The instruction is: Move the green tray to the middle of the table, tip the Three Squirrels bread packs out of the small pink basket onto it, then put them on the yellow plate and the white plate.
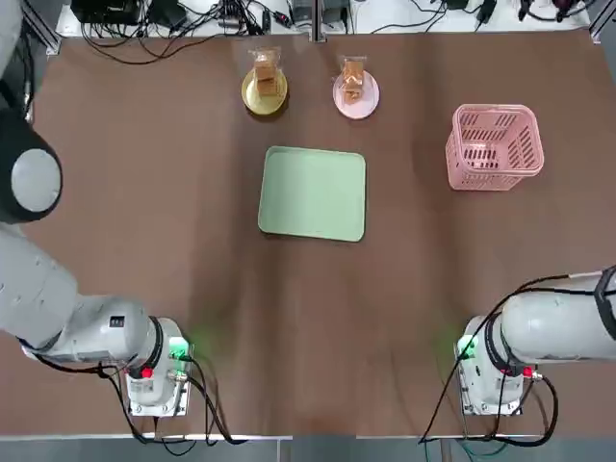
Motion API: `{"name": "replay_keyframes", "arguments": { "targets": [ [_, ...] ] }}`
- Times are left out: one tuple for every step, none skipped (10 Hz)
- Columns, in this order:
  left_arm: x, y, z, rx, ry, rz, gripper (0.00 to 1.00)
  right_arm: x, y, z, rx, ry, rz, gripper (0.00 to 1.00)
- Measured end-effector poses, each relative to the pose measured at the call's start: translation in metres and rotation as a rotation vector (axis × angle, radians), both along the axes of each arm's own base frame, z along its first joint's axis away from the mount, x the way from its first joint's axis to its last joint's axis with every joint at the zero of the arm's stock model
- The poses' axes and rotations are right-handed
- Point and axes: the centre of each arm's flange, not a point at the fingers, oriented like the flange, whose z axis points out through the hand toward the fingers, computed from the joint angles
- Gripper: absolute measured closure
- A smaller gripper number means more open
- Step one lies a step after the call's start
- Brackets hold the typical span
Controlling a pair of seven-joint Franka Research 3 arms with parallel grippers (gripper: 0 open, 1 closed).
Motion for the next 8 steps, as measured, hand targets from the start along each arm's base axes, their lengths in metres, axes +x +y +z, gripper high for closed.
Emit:
{"name": "replay_keyframes", "arguments": {
  "targets": [
    [-0.009, 0.014, 0.003, 0.007, 0.001, -0.008, 0.00, -0.003, -0.010, -0.004, 0.000, 0.002, 0.011, 0.01],
    [-0.017, 0.020, 0.007, 0.001, 0.001, -0.008, 0.00, -0.004, -0.020, -0.006, 0.001, 0.005, 0.012, 0.01],
    [-0.024, 0.023, 0.011, -0.015, -0.001, -0.001, 0.00, -0.005, -0.027, -0.007, 0.002, 0.007, 0.024, 0.01],
    [-0.028, 0.030, 0.015, -0.034, -0.006, 0.016, 0.00, -0.005, -0.031, -0.007, 0.003, 0.007, 0.039, 0.01],
    [-0.029, 0.040, 0.019, -0.043, -0.012, 0.035, 0.00, -0.005, -0.031, -0.007, 0.003, 0.004, 0.045, 0.01],
    [-0.030, 0.044, 0.019, -0.048, -0.010, 0.054, 0.00, -0.005, -0.031, -0.007, 0.003, 0.001, 0.047, 0.01],
    [-0.028, 0.042, 0.014, -0.051, -0.003, 0.079, 0.00, -0.005, -0.030, -0.006, 0.002, -0.002, 0.048, 0.01],
    [-0.025, 0.035, 0.007, -0.052, 0.001, 0.089, 0.00, -0.004, -0.030, -0.005, 0.001, -0.007, 0.048, 0.01]
  ]
}}
